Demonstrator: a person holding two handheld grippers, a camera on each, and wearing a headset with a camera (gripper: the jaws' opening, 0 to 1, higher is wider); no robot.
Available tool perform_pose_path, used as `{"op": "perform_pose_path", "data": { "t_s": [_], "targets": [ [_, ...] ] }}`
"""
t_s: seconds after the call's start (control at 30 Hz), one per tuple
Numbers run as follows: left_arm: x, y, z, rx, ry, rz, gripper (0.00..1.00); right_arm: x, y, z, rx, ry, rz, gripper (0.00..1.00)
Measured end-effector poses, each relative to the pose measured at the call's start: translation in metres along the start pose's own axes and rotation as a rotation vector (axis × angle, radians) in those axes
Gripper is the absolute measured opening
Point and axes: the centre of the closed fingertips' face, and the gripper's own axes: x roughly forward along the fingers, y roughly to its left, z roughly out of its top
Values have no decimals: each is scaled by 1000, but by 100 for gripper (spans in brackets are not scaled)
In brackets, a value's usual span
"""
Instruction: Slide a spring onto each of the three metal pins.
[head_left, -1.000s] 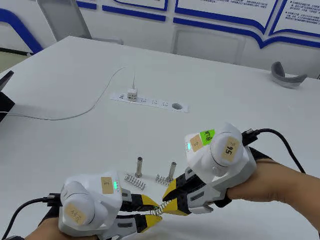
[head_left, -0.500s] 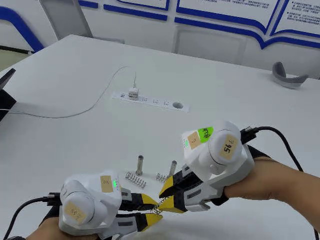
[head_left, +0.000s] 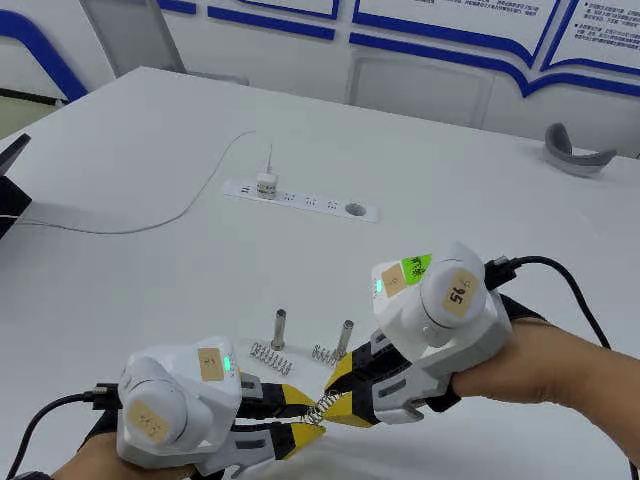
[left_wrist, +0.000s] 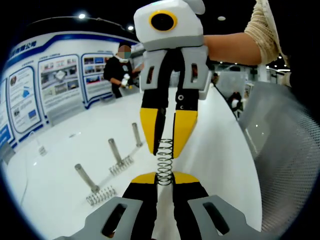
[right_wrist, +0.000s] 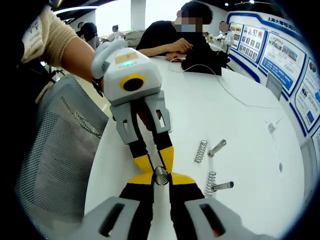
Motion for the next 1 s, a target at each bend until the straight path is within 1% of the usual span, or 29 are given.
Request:
{"op": "perform_pose_path", "data": {
  "t_s": [0.4,0.57,0.67,0.77,0.9,1.0],
  "targets": [
    [1,3,2,-6,-7,12,10,1,-2,7,-20,2,-12,12],
    [1,5,2,-5,-10,18,11,1,-3,6,-20,12,-15,12],
    [1,7,2,-20,-19,33,12,0,-5,5,-19,17,-18,12],
    [0,8,0,-45,-21,41,16,0,-7,4,-20,25,-22,12],
    [-2,10,0,-63,-23,54,20,-2,-9,3,-17,27,-28,12],
    [-6,15,-1,-76,-27,73,23,-4,-11,2,-14,30,-34,12]
  ]
}}
